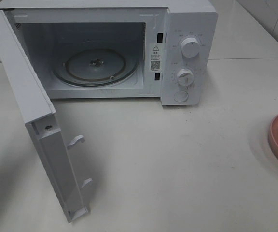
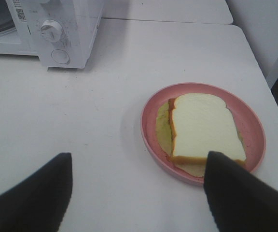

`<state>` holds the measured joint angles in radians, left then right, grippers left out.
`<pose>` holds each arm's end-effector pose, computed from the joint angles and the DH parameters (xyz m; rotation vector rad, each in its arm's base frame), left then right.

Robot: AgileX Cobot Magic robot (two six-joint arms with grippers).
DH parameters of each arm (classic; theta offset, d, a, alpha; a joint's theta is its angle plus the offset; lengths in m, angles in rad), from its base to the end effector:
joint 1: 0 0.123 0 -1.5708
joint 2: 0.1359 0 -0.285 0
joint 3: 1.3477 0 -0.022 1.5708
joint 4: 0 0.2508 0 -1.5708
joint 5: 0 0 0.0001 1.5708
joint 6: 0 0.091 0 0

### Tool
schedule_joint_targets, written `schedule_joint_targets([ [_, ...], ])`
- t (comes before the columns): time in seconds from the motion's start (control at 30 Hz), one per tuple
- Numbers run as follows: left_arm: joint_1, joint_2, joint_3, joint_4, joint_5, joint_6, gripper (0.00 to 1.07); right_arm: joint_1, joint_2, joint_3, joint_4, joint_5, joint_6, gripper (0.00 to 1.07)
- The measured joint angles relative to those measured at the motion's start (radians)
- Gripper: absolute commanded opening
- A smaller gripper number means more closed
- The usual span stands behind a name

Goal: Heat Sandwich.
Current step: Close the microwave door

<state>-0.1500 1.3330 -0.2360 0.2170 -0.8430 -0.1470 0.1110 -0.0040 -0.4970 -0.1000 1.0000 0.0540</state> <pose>0.2069 -0.0460 0.1898 0.2479 1.7361 -0.2517 -0.0021 -0.0079 0.2817 -0.0554 1.9780 -0.0112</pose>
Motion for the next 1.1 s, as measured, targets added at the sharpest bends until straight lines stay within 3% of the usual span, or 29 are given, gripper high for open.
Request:
schedule_joint_targets([
  [0.23, -0.113, 0.045, -0.001, -0.143, -0.016, 0.067, 0.00, 0.000, 0.000, 0.000, 0.000, 0.000, 0.000, 0.74],
  [0.5, -0.201, 0.097, -0.050, -0.252, -0.031, 0.096, 0.00, 0.000, 0.000, 0.000, 0.000, 0.000, 0.000, 0.74],
  [0.67, -0.285, 0.155, -0.119, -0.314, -0.032, 0.147, 0.00, 0.000, 0.000, 0.000, 0.000, 0.000, 0.000, 0.74],
  [0.97, -0.396, 0.256, -0.230, -0.417, -0.032, 0.173, 0.00, 0.000, 0.000, 0.000, 0.000, 0.000, 0.000, 0.74],
  [1.1, -0.466, 0.330, -0.323, -0.510, -0.030, 0.243, 0.00, 0.000, 0.000, 0.000, 0.000, 0.000, 0.000, 0.74],
])
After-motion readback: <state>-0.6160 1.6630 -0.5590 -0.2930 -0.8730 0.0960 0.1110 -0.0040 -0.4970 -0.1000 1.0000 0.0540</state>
